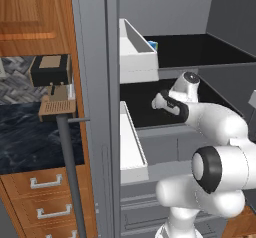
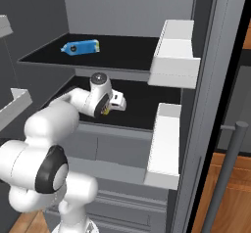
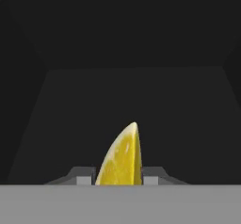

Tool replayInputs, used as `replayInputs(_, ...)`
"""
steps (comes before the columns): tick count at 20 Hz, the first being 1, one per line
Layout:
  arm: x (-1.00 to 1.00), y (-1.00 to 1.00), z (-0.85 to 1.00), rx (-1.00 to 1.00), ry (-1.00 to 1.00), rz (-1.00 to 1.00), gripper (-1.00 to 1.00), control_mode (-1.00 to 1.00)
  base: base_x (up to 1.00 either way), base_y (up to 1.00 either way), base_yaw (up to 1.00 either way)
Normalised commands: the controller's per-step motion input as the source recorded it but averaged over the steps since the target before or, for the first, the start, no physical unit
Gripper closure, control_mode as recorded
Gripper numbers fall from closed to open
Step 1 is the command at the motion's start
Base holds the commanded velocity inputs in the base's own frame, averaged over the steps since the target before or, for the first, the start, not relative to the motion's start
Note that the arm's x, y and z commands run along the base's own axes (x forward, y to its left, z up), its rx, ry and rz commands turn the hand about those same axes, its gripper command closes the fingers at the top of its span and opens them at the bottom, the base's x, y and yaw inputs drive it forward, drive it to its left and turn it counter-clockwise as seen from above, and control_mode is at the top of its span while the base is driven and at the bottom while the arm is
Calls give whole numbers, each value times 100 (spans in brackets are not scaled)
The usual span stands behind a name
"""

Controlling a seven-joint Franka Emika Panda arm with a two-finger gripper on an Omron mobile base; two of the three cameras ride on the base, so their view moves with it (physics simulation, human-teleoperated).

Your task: Take the lemon wedge from the fridge and place it on the plate with fish on the dining counter.

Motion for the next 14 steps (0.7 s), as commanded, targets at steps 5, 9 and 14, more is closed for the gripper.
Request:
replayInputs(5,-90,29,59,1,-12,-2,100,-100,0,0,0)
replayInputs(9,-100,13,91,13,15,0,100,-100,0,0,0)
replayInputs(14,-100,2,56,16,20,0,100,-100,0,0,0)
